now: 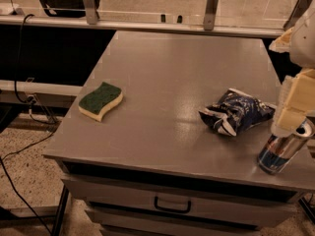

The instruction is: Move blue chip bag near sponge

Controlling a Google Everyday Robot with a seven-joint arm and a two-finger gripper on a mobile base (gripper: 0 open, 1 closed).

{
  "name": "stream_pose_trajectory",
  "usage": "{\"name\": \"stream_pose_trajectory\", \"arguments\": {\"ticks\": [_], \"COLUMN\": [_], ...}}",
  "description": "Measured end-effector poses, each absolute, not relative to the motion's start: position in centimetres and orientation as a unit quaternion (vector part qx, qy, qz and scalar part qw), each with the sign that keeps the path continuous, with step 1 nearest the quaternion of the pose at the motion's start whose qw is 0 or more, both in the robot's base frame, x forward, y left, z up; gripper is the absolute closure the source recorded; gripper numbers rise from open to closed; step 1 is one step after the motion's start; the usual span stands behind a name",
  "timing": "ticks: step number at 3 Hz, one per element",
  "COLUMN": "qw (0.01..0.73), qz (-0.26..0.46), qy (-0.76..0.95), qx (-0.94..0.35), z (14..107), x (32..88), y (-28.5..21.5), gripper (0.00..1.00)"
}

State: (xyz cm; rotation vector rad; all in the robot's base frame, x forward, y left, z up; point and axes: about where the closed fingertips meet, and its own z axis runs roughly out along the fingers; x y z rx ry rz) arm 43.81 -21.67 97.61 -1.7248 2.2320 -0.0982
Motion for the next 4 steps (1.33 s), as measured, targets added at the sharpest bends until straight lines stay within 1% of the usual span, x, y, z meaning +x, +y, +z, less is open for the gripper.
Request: {"name": "stream_pose_trajectory", "arguments": {"ticks": [2,3,4], "qw": [0.157,0.127,0.113], "qz": [-0.033,-0.022,-0.012], "qy": [0.781,0.783,0.783], "qx": [-0.604,-0.609,-0.612], "z": [97.1,89.5,84.9], "x": [44.0,46.7,48.4], "y": [-21.3,-17.3,-14.8], "gripper": [0.00,0.00,0.00]}}
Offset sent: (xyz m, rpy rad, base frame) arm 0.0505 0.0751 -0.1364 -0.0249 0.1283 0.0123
